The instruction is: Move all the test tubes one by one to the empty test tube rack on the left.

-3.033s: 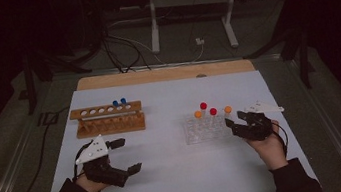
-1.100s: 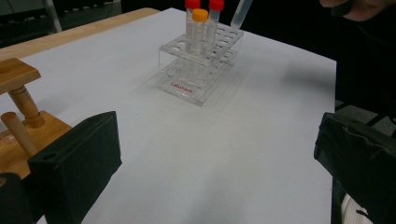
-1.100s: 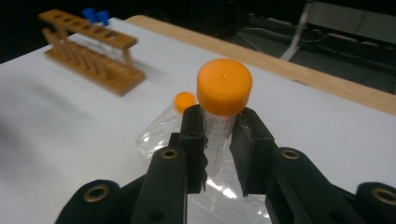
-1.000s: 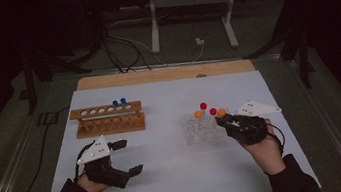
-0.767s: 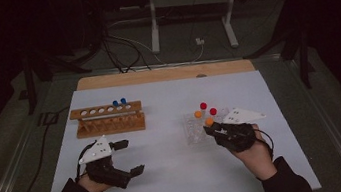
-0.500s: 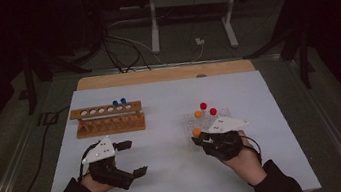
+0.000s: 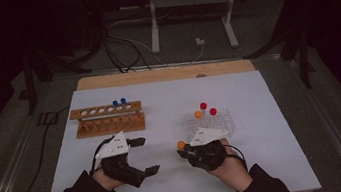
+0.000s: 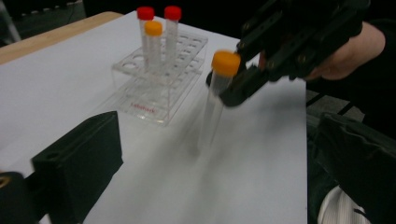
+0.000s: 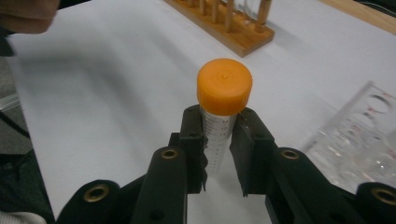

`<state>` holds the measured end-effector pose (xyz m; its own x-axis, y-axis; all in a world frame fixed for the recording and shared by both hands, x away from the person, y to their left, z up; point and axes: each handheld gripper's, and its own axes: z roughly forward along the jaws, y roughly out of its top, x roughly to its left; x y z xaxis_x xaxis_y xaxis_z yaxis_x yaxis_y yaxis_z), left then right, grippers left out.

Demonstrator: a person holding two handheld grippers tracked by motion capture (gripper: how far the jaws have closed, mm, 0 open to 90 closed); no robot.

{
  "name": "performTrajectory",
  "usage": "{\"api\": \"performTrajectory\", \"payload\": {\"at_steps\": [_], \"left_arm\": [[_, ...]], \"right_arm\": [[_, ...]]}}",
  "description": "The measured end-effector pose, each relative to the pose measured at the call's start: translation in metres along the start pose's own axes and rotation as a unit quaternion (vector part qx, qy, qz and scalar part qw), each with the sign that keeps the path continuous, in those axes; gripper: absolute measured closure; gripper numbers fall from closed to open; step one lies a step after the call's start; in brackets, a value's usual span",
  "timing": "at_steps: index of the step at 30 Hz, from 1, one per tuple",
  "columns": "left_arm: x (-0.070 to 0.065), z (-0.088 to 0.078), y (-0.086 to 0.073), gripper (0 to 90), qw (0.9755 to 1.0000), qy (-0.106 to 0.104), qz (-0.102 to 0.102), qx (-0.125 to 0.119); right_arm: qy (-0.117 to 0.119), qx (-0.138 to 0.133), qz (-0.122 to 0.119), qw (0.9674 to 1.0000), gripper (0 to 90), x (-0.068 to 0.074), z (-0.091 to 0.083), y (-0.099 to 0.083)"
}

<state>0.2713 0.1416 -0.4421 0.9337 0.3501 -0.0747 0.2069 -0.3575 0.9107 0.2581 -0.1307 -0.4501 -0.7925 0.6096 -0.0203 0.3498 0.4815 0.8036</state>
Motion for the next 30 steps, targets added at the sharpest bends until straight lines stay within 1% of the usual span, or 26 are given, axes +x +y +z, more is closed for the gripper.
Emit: {"api": "performTrajectory", "payload": {"at_steps": [2,3,5,6,7,11,15,17,21,22,24,25,27,28,30], "left_arm": [[0.000,0.003,0.003,5.9,1.0000,-0.005,0.003,0.000],[0.000,0.005,0.005,8.6,0.9999,-0.009,0.007,-0.001],[0.000,0.008,0.007,16.7,0.9999,-0.011,0.012,-0.002],[0.000,0.010,0.009,17.6,0.9998,-0.013,0.014,-0.002],[0.000,0.011,0.010,22.3,0.9998,-0.014,0.016,-0.001],[-0.002,0.020,0.015,30.3,0.9995,-0.020,0.024,-0.001],[-0.004,0.028,0.020,36.8,0.9994,-0.018,0.030,-0.001],[-0.004,0.032,0.022,41.1,0.9993,-0.019,0.031,-0.003],[-0.006,0.038,0.027,49.9,0.9989,-0.022,0.041,-0.002],[-0.007,0.040,0.027,52.1,0.9989,-0.023,0.040,-0.003],[-0.007,0.043,0.029,55.4,0.9989,-0.023,0.041,-0.003],[-0.007,0.044,0.030,57.1,0.9988,-0.019,0.045,-0.001],[-0.007,0.046,0.030,59.2,0.9989,-0.019,0.043,0.000],[-0.007,0.048,0.030,60.2,0.9989,-0.016,0.045,0.003],[-0.007,0.050,0.030,62.4,0.9987,-0.018,0.047,0.005]], "right_arm": [[0.002,0.001,-0.004,1.0000,75.0,0.002,0.002,0.000],[0.003,0.002,-0.005,1.0000,75.0,0.003,0.002,0.000],[0.003,0.002,-0.006,1.0000,75.0,0.004,0.003,0.000],[0.004,0.002,-0.007,1.0000,75.0,0.005,0.003,0.000],[0.004,0.001,-0.008,1.0000,75.0,0.005,0.003,0.000],[0.006,0.000,-0.009,0.9999,75.0,0.006,0.003,0.001],[0.007,0.000,-0.010,0.9999,75.0,0.007,0.003,0.002],[0.008,0.000,-0.010,0.9999,75.0,0.008,0.003,0.002],[0.009,-0.002,-0.010,0.9999,75.0,0.008,0.003,0.003],[0.008,-0.002,-0.010,0.9999,75.0,0.008,0.003,0.003],[0.007,-0.003,-0.009,0.9999,75.0,0.007,0.003,0.003],[0.007,-0.003,-0.009,0.9999,75.0,0.007,0.003,0.003],[0.006,-0.003,-0.008,0.9999,75.0,0.007,0.002,0.003],[0.007,-0.004,-0.007,0.9999,75.0,0.007,0.002,0.003],[0.007,-0.004,-0.007,0.9999,75.0,0.007,0.002,0.003]]}}
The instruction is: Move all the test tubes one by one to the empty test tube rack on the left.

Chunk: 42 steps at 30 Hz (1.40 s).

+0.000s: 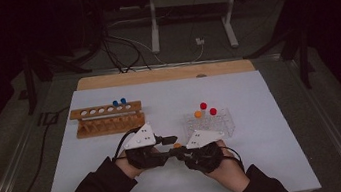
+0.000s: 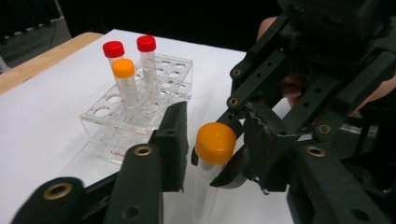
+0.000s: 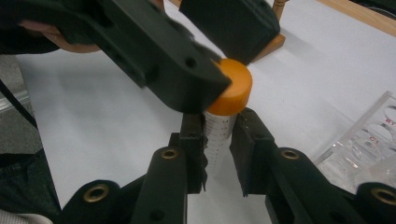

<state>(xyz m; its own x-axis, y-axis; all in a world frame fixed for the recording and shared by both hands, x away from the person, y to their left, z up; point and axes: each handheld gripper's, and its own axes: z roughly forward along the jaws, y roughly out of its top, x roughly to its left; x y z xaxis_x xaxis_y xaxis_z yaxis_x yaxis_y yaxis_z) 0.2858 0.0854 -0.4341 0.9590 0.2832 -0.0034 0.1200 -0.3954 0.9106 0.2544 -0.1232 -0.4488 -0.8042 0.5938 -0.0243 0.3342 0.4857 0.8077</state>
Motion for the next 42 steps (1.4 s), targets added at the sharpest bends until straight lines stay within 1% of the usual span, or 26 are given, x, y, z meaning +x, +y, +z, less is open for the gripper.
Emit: {"api": "performTrajectory", "payload": {"at_steps": [2,3,4,5,10,17,19,23,25,27,30,33,36,38,39,40,41,42], "left_arm": [[0.000,0.001,0.000,66.2,1.0000,0.000,0.004,0.003],[0.001,0.002,0.000,66.6,1.0000,0.000,0.002,0.003],[0.002,0.003,0.000,69.3,1.0000,-0.002,0.001,0.003],[0.002,0.003,-0.001,70.0,1.0000,-0.002,0.002,0.005],[0.002,0.004,0.000,70.5,0.9999,-0.003,0.006,0.009],[0.001,0.006,-0.001,71.3,0.9997,0.004,0.013,0.019],[0.000,0.006,0.000,71.6,0.9996,0.006,0.018,0.019],[-0.001,0.004,0.000,71.9,0.9996,0.008,0.021,0.017],[0.000,0.003,0.000,71.9,0.9997,0.006,0.017,0.016],[-0.001,0.003,0.001,71.9,0.9997,0.008,0.018,0.015],[0.000,-0.001,0.002,72.0,0.9998,0.010,0.016,0.012],[0.003,-0.007,0.005,72.0,0.9998,0.016,0.013,0.005],[0.006,-0.015,0.007,72.0,0.9996,0.025,0.013,0.001],[0.009,-0.020,0.007,72.0,0.9994,0.032,0.014,0.000],[0.010,-0.023,0.007,71.9,0.9992,0.037,0.013,0.001],[0.012,-0.026,0.008,71.9,0.9992,0.039,0.010,-0.002],[0.013,-0.029,0.008,72.0,0.9990,0.043,0.009,-0.003],[0.015,-0.032,0.008,72.0,0.9988,0.048,0.011,-0.004]], "right_arm": [[0.000,-0.001,-0.001,1.0000,75.0,-0.001,0.000,0.000],[0.000,-0.001,-0.001,1.0000,75.0,-0.001,0.000,0.000],[0.001,-0.001,0.000,1.0000,75.0,-0.001,0.000,-0.001],[0.000,-0.001,0.000,1.0000,75.0,-0.002,-0.001,-0.001],[-0.001,-0.001,0.002,1.0000,75.0,-0.002,0.000,0.000],[-0.001,0.003,0.003,1.0000,75.0,-0.002,0.001,-0.001],[0.001,0.004,0.004,1.0000,75.0,-0.002,0.001,-0.001],[0.002,0.000,0.005,1.0000,75.0,-0.002,0.001,0.000],[0.004,-0.002,0.004,1.0000,74.7,-0.002,0.000,0.000],[0.005,-0.003,0.006,1.0000,73.7,-0.002,0.000,0.000],[-0.002,-0.002,0.003,1.0000,63.5,-0.001,0.000,0.000],[-0.002,-0.008,0.009,0.9999,54.6,-0.001,-0.001,-0.001],[-0.002,-0.020,0.009,0.9997,46.1,-0.003,-0.005,0.000],[0.003,-0.026,0.012,0.9996,40.7,-0.005,-0.007,0.000],[0.001,-0.030,0.013,0.9995,38.0,-0.005,-0.008,0.000],[0.001,-0.032,0.016,0.9994,37.2,-0.006,-0.009,0.000],[0.006,-0.035,0.017,0.9992,34.2,-0.007,-0.010,0.000],[0.004,-0.037,0.019,0.9991,30.4,-0.008,-0.011,-0.001]]}}
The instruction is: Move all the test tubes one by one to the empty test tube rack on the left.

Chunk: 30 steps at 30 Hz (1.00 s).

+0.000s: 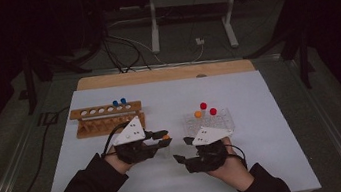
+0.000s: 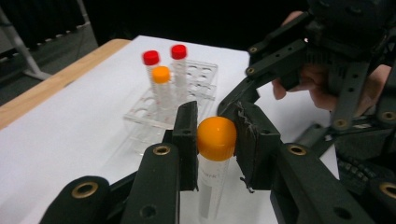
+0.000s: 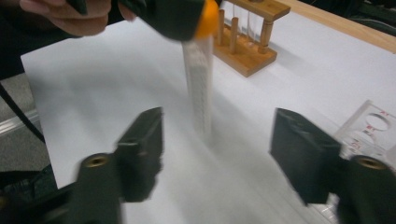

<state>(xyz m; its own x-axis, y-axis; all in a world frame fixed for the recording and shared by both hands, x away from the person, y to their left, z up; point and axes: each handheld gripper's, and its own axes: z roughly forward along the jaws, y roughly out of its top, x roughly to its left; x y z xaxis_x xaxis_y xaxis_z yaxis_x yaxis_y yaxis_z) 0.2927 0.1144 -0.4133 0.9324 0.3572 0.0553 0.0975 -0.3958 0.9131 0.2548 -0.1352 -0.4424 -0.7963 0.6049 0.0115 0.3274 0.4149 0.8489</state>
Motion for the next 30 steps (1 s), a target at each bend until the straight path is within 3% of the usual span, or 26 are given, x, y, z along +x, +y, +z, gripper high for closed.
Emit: {"api": "performTrajectory", "payload": {"at_steps": [7,12,22,30], "left_arm": [[0.015,-0.022,0.003,71.9,0.9993,0.033,-0.009,-0.013],[0.025,-0.037,0.006,72.0,0.9979,0.059,-0.014,-0.022],[0.045,-0.063,0.007,71.9,0.9936,0.108,-0.022,-0.026],[0.068,-0.086,0.005,71.9,0.9865,0.157,-0.035,-0.032]], "right_arm": [[-0.002,-0.016,0.007,0.9998,16.9,-0.001,-0.005,0.001],[0.004,-0.020,0.010,0.9998,0.0,-0.003,-0.007,0.002],[0.020,-0.037,0.023,0.9989,0.0,-0.008,-0.012,0.002],[0.024,-0.040,0.025,0.9986,0.0,-0.008,-0.013,0.003]]}}
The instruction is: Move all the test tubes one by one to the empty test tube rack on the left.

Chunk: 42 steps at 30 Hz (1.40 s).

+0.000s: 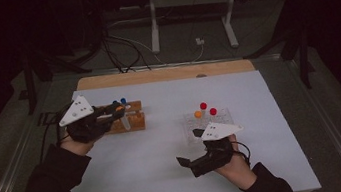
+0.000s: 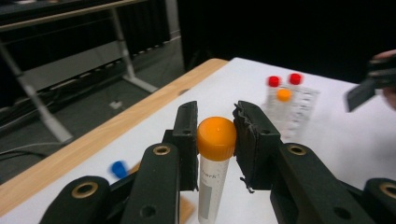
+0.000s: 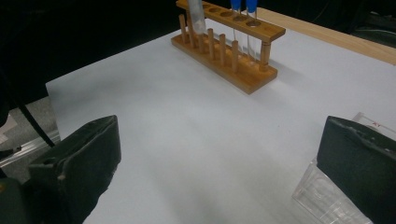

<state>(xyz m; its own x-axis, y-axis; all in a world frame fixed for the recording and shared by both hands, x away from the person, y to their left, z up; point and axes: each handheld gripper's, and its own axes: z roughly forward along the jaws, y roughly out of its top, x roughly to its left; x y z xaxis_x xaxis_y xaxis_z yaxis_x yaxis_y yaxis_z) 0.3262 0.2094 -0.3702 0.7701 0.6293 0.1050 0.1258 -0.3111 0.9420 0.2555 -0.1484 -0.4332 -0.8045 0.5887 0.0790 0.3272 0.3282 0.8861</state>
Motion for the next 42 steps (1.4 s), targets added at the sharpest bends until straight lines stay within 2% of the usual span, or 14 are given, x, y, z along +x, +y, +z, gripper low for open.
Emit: {"api": "performTrajectory", "payload": {"at_steps": [5,11,20,28,32,42], "left_arm": [[0.018,-0.005,0.000,71.9,0.9994,0.035,-0.006,-0.001],[0.036,-0.004,-0.003,71.9,0.9978,0.064,-0.019,-0.001],[0.062,0.005,-0.010,71.9,0.9936,0.103,-0.044,-0.013],[0.075,0.022,-0.024,71.9,0.9912,0.115,-0.067,-0.002],[0.076,0.030,-0.033,71.9,0.9909,0.116,-0.069,0.005],[0.076,0.048,-0.056,71.9,0.9893,0.118,-0.074,0.043]], "right_arm": [[-0.001,0.001,0.000,1.0000,0.0,0.000,0.000,0.000],[0.000,0.001,-0.001,1.0000,0.0,-0.001,0.000,0.000],[0.001,0.004,0.001,1.0000,0.0,-0.001,0.001,-0.001],[0.000,0.005,0.002,1.0000,0.0,-0.003,0.000,-0.002],[0.001,0.005,0.001,1.0000,0.0,-0.003,0.000,-0.002],[-0.001,0.006,0.003,1.0000,0.0,-0.005,0.000,-0.003]]}}
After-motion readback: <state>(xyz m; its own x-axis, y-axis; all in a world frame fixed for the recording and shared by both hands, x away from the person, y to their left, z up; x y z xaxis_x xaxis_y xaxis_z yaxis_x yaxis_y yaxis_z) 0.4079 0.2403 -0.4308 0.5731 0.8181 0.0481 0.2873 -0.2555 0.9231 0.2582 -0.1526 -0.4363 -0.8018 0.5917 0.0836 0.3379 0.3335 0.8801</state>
